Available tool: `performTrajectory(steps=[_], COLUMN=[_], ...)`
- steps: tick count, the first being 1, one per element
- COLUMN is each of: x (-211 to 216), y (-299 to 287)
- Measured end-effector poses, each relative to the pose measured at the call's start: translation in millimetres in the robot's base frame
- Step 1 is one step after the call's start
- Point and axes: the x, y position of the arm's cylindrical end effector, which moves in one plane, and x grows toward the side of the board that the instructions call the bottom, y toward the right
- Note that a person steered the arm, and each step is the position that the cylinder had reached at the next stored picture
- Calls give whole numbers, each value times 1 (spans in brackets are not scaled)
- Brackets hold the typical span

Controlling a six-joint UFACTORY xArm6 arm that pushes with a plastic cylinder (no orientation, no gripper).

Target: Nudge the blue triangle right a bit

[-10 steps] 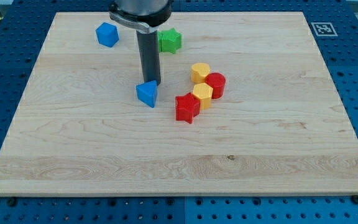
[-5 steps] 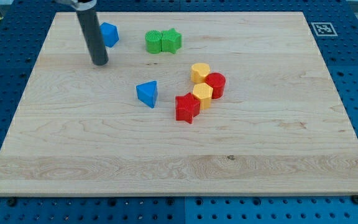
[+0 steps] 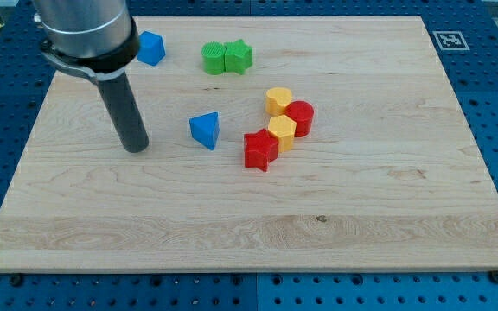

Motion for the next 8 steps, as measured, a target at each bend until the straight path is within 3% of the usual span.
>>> performTrajectory(steps=[6, 8], x=[11, 11], y=[91, 89])
